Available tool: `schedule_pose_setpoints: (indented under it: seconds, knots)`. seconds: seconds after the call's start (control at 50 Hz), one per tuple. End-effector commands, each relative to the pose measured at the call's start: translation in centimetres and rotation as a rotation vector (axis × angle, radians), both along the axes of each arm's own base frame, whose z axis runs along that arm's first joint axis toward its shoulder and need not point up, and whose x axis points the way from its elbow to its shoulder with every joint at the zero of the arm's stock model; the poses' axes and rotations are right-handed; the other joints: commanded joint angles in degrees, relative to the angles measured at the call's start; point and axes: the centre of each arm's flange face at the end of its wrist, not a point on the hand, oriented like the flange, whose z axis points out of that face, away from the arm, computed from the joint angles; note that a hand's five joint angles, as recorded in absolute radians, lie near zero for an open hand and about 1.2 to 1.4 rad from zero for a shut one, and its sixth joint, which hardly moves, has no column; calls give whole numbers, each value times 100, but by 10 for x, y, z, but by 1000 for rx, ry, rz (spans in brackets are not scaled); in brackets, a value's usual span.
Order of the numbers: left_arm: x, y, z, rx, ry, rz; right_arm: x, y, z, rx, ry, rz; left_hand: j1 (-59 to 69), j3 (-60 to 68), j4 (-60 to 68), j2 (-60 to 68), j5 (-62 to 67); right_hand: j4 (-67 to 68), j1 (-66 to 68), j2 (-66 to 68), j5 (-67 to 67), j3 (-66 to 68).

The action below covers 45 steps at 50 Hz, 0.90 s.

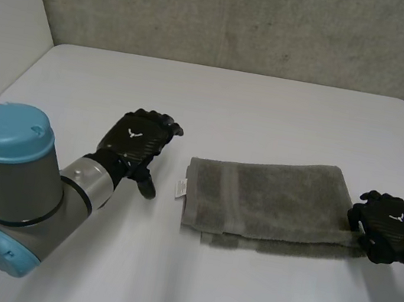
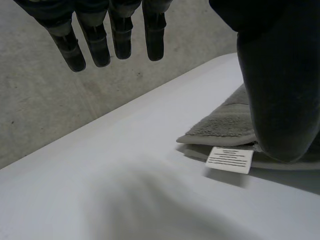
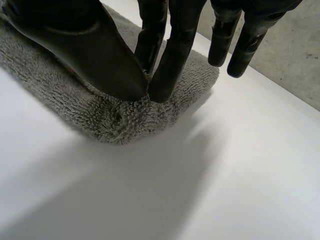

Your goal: Fold the towel.

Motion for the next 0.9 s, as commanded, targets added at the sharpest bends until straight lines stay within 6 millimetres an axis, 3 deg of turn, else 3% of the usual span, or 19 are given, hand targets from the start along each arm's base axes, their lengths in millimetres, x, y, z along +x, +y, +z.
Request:
schedule_pose_setpoints:
  seconds: [0.02,0.06,0.12,0.16,0.18,0.22,0.26,0.28,0.32,0.34,0.38,0.44,0.48,0.54,0.68,0.72,0.76,0.82,0.9]
  knots:
    - [6,-6,4,5,24,26,0,-2,20,-8,-10,10,-404,-297,-336,-360,-291,-437,500,336,364,-249]
    - [10,-12,7,-1,32,42,2,-4,44,-55,-5,24,-404,-297,-336,-360,-291,-437,500,336,364,-249]
    - [11,-14,7,-1,34,48,8,-4,56,-80,-5,45,-404,-297,-336,-360,-291,-437,500,336,364,-249]
    - [13,-17,8,-6,38,56,39,1,75,-118,-31,139,-404,-297,-336,-360,-291,-437,500,336,364,-249]
    - [13,-17,8,-6,38,56,39,1,75,-119,-32,140,-404,-297,-336,-360,-291,-437,500,336,364,-249]
    - [15,-19,10,-8,44,64,76,11,92,-129,-109,239,-404,-297,-336,-360,-291,-437,500,336,364,-249]
    - [15,-20,11,-8,52,69,93,18,97,-124,-141,285,-404,-297,-336,-360,-291,-437,500,336,364,-249]
    - [15,-20,11,-8,52,69,93,18,97,-124,-141,286,-404,-297,-336,-360,-291,-437,500,336,364,-249]
    - [16,-19,15,-7,68,71,126,31,98,-104,-172,366,-404,-297,-336,-360,-291,-437,500,336,364,-249]
    - [16,-19,15,-7,68,71,126,31,98,-104,-172,367,-404,-297,-336,-360,-291,-437,500,336,364,-249]
    - [16,-20,18,-6,86,74,164,49,90,-76,-171,443,-404,-297,-336,-360,-291,-437,500,336,364,-249]
    - [16,-19,20,-7,91,75,183,62,86,-73,-165,481,-404,-297,-336,-360,-291,-437,500,336,364,-249]
    - [17,-20,21,-10,93,83,212,84,75,-56,-148,547,-404,-297,-336,-360,-291,-437,500,336,364,-249]
    - [18,-20,21,-10,93,96,230,95,54,-12,-126,582,-404,-297,-336,-360,-291,-437,500,336,364,-249]
    - [19,-21,20,-10,93,107,244,102,23,17,-91,586,-404,-297,-336,-360,-291,-437,500,336,364,-249]
    - [18,-21,20,-10,93,106,242,100,21,14,-87,565,-404,-297,-336,-360,-291,-437,-470,-633,-606,-249]
    - [18,-21,21,-13,94,106,237,96,23,2,-87,521,-404,-297,-336,-360,-291,-437,-5747,-5910,-5883,-249]
    - [18,-22,23,-17,96,105,236,98,25,-3,-93,514,-404,-297,-336,-360,-291,-437,-6500,-6664,-6636,-249]
    - [13,-23,26,-30,103,96,224,100,54,-76,-148,486,-404,-297,-336,-360,-291,-437,-6500,-6664,-6636,-249]
